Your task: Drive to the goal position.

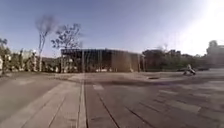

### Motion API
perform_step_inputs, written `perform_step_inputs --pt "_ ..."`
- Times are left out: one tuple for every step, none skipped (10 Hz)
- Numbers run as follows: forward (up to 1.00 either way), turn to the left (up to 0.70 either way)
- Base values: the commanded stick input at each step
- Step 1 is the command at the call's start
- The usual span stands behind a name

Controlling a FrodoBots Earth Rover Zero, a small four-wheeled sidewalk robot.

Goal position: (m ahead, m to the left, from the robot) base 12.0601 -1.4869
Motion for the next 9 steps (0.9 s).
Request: perform_step_inputs --pt "0.7 0.0" --pt "0.7 0.0" --pt "0.7 0.0" --pt "0.7 0.0" --pt "0.7 0.0" --pt "0.7 0.0" --pt "0.7 0.0" --pt "0.7 0.1" --pt "0.7 0.24"
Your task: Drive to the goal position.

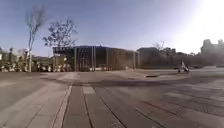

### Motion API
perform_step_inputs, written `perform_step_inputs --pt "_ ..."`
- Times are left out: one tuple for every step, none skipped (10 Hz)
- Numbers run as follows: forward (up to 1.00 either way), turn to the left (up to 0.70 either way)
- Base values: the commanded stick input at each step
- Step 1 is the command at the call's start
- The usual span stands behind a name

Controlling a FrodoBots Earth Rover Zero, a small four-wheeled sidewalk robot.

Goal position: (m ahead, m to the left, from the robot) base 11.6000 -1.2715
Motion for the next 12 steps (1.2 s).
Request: perform_step_inputs --pt "0.7 0.31" --pt "0.7 0.15" --pt "0.7 0.0" --pt "0.7 0.0" --pt "0.7 0.0" --pt "0.7 0.0" --pt "0.7 0.0" --pt "0.7 0.0" --pt "0.7 0.0" --pt "0.7 0.0" --pt "0.7 0.0" --pt "0.7 0.0"
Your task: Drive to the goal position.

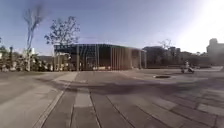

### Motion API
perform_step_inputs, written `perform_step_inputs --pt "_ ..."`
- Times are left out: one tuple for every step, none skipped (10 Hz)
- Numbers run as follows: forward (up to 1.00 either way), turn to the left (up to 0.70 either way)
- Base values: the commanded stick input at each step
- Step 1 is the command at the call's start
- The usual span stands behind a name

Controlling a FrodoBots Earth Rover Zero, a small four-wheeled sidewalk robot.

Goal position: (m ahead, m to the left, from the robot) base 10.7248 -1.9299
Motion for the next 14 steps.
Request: perform_step_inputs --pt "0.7 0.0" --pt "0.7 0.0" --pt "0.7 0.0" --pt "0.7 0.0" --pt "0.7 0.0" --pt "0.7 0.01" --pt "0.7 0.04" --pt "0.7 0.12" --pt "0.7 0.25" --pt "0.7 0.35" --pt "0.7 0.35" --pt "0.7 0.0" --pt "0.7 0.0" --pt "0.7 0.0"
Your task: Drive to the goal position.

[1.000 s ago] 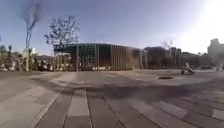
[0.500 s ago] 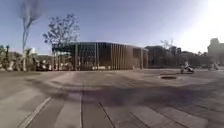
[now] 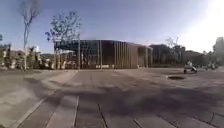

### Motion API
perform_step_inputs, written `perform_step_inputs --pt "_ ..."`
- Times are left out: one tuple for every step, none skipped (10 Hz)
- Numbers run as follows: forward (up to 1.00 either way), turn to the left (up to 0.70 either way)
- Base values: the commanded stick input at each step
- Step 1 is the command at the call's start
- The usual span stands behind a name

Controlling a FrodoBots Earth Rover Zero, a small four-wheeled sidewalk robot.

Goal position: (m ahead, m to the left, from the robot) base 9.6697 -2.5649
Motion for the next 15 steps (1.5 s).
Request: perform_step_inputs --pt "0.7 0.0" --pt "0.7 0.0" --pt "0.7 0.0" --pt "0.7 0.0" --pt "0.7 0.0" --pt "0.7 0.0" --pt "0.7 0.0" --pt "0.7 0.0" --pt "0.7 0.0" --pt "0.7 0.0" --pt "0.7 0.0" --pt "0.7 0.0" --pt "0.7 0.0" --pt "0.7 0.0" --pt "0.7 0.0"
